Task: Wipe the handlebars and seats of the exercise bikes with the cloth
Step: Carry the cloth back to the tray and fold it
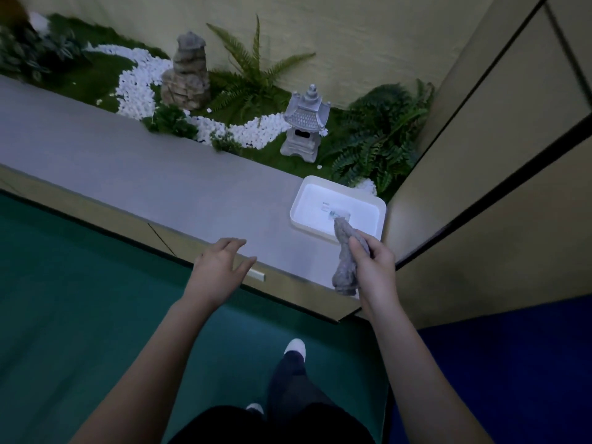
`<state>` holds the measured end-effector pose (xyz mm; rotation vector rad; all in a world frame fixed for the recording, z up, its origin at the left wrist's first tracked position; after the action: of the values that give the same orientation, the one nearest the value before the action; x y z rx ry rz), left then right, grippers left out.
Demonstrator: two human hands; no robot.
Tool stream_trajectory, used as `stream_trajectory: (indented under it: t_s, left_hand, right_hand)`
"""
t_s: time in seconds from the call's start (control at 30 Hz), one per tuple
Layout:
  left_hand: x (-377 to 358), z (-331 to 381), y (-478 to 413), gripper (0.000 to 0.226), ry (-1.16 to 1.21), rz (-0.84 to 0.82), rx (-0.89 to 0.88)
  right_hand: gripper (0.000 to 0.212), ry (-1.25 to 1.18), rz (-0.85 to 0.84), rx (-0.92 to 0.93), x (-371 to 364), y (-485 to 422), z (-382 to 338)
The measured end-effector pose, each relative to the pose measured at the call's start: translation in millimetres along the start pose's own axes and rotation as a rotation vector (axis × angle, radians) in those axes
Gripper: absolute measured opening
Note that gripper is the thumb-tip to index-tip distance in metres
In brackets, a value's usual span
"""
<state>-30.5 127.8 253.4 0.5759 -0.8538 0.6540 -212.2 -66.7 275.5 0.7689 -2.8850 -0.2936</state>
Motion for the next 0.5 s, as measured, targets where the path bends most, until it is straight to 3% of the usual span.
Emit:
stream_trajectory:
  t_s: [0.27,0.5]
  left_hand:
    - [5,58,-81,0.046,0.017,0.063,-0.034]
    - [-6,85,-123,0.046,0.011,0.021,-0.052]
  right_hand:
    - [0.02,-0.061,-0.023,-0.014,8,-90,-20]
    - [0.021,-0.102,-0.009,-0.015,11,-135,-28]
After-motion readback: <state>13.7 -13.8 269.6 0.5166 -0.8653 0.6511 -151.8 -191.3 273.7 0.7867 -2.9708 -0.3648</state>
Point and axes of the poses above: each hand's wrist, its own y-axis away from the middle knuckle, its own x-axis out of the back of the hand, z = x × y, the point moved 8 cm from there along -y, towards the middle knuckle, and after that the axes turned 2 degrees about y, right-handed, at the moved point
